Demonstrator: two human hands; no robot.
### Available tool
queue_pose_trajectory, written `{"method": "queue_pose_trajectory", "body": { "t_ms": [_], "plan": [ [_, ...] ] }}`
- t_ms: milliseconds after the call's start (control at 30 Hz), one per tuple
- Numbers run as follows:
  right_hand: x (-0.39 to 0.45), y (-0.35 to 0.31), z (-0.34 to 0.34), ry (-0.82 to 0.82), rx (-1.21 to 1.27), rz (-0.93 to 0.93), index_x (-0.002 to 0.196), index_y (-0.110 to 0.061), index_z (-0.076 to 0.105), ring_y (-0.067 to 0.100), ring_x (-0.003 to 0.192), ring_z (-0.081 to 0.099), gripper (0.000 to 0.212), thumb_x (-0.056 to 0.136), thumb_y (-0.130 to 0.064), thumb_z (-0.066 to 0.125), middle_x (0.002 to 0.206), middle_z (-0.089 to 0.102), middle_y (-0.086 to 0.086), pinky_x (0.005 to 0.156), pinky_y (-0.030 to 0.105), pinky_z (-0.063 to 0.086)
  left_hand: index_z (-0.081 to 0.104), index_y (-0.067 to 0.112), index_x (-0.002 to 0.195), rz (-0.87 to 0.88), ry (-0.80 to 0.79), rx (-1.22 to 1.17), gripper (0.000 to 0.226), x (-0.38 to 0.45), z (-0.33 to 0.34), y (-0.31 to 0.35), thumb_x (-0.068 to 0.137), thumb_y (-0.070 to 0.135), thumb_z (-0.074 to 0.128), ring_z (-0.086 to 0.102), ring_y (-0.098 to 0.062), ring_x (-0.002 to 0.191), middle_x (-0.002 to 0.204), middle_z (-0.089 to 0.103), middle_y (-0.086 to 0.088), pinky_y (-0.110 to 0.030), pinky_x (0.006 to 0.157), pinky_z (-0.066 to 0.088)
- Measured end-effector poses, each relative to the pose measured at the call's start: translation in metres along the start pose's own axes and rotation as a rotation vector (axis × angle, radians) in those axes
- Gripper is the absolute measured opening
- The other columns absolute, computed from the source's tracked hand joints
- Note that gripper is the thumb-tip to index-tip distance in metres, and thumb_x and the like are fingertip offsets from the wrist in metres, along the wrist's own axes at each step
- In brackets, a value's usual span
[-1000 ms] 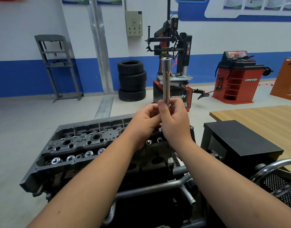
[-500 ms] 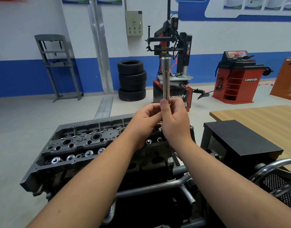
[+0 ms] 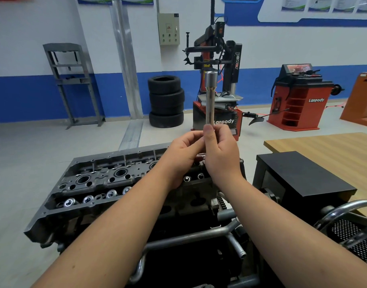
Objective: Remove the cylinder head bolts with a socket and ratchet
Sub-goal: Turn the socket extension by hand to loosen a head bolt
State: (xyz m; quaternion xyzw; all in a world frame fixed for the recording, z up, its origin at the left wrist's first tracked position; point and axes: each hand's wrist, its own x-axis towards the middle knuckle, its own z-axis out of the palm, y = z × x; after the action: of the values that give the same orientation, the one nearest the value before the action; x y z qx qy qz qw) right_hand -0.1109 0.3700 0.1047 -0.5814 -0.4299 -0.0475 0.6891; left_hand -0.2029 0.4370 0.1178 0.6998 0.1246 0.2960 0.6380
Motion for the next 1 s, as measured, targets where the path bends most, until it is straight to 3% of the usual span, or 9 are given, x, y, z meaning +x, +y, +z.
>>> {"method": "queue_pose_trajectory", "body": {
  "t_ms": [100,267,467,567,733,867,933,1000],
  "plan": [
    [0.0004,-0.0017,0.0003,-0.010,0.017,0.003,0.087,-0.034,0.059,-0.004,0.074,0.060,0.024,0.105,-0.040,0.043,0.076,0.064,-0.024,0.063,0.010,0.043,0.069,0.019,0.123,-0.006,0.002,-0.014,0.025,0.0002,0.0008,0.0004,0.104,0.032,0.057,0.072,-0.022,0.108,0.112,0.077,-0.003,-0.032,0.089,0.060],
    [0.0003,-0.0002,0.0010,-0.009,0.045,0.016,0.096,-0.037,0.052,0.004,0.082,0.066,0.014,0.095,-0.051,0.055,0.088,0.066,-0.008,0.071,0.022,0.054,0.067,0.018,0.118,0.016,0.017,0.013,0.019,0.0007,-0.0001,-0.0004,0.101,0.027,0.064,0.072,-0.022,0.106,0.109,0.077,-0.001,-0.039,0.092,0.060],
    [0.0009,0.0006,0.0006,0.014,0.014,0.020,0.090,-0.034,0.054,-0.005,0.076,0.060,0.018,0.103,-0.044,0.047,0.078,0.064,-0.016,0.063,0.010,0.045,0.069,0.022,0.120,0.004,-0.025,-0.021,0.021,-0.0007,0.0014,0.0015,0.105,0.031,0.056,0.073,-0.012,0.102,0.108,0.078,0.003,-0.026,0.083,0.060],
    [0.0011,0.0000,0.0010,0.016,0.039,0.030,0.089,-0.031,0.059,-0.004,0.074,0.060,0.025,0.103,-0.044,0.042,0.077,0.064,-0.023,0.063,0.011,0.045,0.069,0.020,0.122,0.002,-0.010,-0.007,0.022,0.0000,0.0016,0.0010,0.106,0.027,0.055,0.073,-0.013,0.104,0.110,0.078,0.001,-0.028,0.086,0.061],
    [-0.0008,-0.0016,0.0020,0.016,0.036,0.009,0.099,-0.033,0.050,-0.007,0.076,0.061,0.017,0.097,-0.049,0.054,0.083,0.060,-0.014,0.062,0.009,0.046,0.068,0.017,0.119,0.023,0.019,0.037,0.021,0.0002,0.0002,-0.0004,0.101,0.027,0.065,0.072,-0.021,0.106,0.109,0.077,0.000,-0.040,0.094,0.060],
    [-0.0013,-0.0010,0.0010,0.004,-0.011,-0.012,0.095,-0.028,0.052,-0.004,0.074,0.060,0.017,0.102,-0.044,0.051,0.080,0.060,-0.011,0.062,0.010,0.044,0.069,0.024,0.119,0.016,-0.028,0.014,0.019,-0.0005,0.0005,0.0009,0.102,0.031,0.062,0.073,-0.015,0.104,0.109,0.078,0.004,-0.031,0.087,0.062],
    [-0.0008,-0.0011,0.0010,-0.003,-0.014,-0.017,0.091,-0.032,0.054,0.000,0.079,0.061,0.017,0.103,-0.041,0.047,0.084,0.063,-0.007,0.066,0.013,0.045,0.069,0.024,0.122,-0.001,-0.052,-0.011,0.023,-0.0009,0.0011,0.0018,0.104,0.034,0.058,0.074,-0.014,0.104,0.110,0.078,0.003,-0.027,0.084,0.061],
    [-0.0003,-0.0012,0.0019,-0.012,-0.025,-0.014,0.093,-0.027,0.059,0.009,0.087,0.062,0.021,0.105,-0.037,0.045,0.091,0.065,-0.001,0.075,0.025,0.049,0.068,0.021,0.127,-0.004,-0.056,-0.021,0.028,-0.0008,0.0009,0.0017,0.106,0.033,0.054,0.073,-0.014,0.105,0.111,0.078,0.002,-0.025,0.083,0.059]
  ]
}}
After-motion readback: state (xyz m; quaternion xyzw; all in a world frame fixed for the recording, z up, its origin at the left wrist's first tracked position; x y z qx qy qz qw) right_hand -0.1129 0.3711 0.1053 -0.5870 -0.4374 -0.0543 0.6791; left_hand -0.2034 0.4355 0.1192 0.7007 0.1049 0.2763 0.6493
